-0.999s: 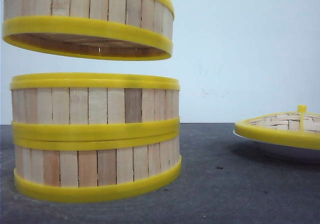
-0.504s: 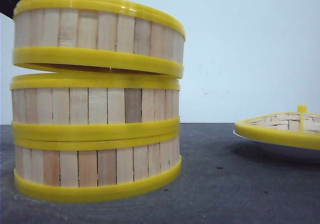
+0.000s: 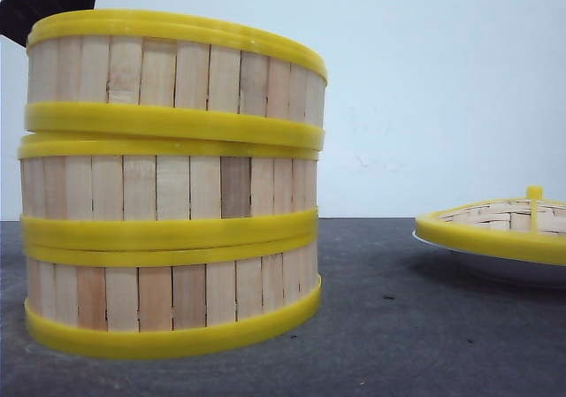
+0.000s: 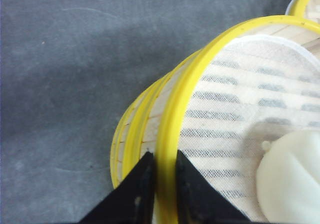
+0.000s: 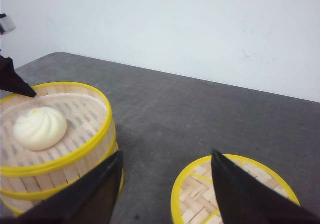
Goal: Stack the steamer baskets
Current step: 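Open the left gripper, withdraw it, and move the right gripper over the lid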
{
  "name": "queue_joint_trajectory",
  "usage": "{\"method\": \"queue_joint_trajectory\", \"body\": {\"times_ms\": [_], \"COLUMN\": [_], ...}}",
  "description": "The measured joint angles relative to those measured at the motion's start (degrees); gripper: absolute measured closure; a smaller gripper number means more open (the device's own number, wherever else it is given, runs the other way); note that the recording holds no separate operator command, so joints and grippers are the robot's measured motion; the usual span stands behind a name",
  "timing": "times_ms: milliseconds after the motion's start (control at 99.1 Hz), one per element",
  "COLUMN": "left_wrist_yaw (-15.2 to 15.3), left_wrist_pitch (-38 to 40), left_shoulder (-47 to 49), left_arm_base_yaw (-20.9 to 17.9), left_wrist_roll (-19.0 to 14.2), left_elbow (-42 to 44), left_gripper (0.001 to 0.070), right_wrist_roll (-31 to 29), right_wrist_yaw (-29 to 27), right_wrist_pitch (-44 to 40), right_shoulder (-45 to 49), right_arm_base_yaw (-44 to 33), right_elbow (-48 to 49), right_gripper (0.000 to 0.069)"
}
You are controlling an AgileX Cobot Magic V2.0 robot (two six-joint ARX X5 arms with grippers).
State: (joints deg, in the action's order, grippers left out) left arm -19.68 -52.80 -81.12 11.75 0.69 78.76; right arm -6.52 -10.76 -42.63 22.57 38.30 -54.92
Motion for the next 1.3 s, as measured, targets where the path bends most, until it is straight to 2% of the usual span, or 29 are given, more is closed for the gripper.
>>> {"method": "queue_joint_trajectory", "body": {"times_ms": [1049, 1130, 1301], "left_wrist_yaw": [1.68, 1.73, 2.01], "left_wrist_pitch": [-1.99, -2.01, -1.62], "left_shoulder": [0.00, 0.00, 0.04], "left_arm_base_yaw": [-0.98, -1.01, -1.49], "left_wrist_roll": [0.00, -0.02, -0.02], "left_elbow": [0.00, 0.00, 0.00], "left_gripper": [0.0675, 0.0639, 0.0474], "right_wrist_roll": [0.07, 0.07, -0.04], "right_wrist_yaw": [-1.49, -1.49, -1.49], "right_wrist_pitch": [0.00, 0.00, -0.07], "right_shoulder": [0.00, 0.00, 0.20], "right_arm_base_yaw": [0.00, 0.00, 0.00], "right_elbow": [0.00, 0.00, 0.00], "right_gripper": [0.0351, 0.0351, 0.0347]}}
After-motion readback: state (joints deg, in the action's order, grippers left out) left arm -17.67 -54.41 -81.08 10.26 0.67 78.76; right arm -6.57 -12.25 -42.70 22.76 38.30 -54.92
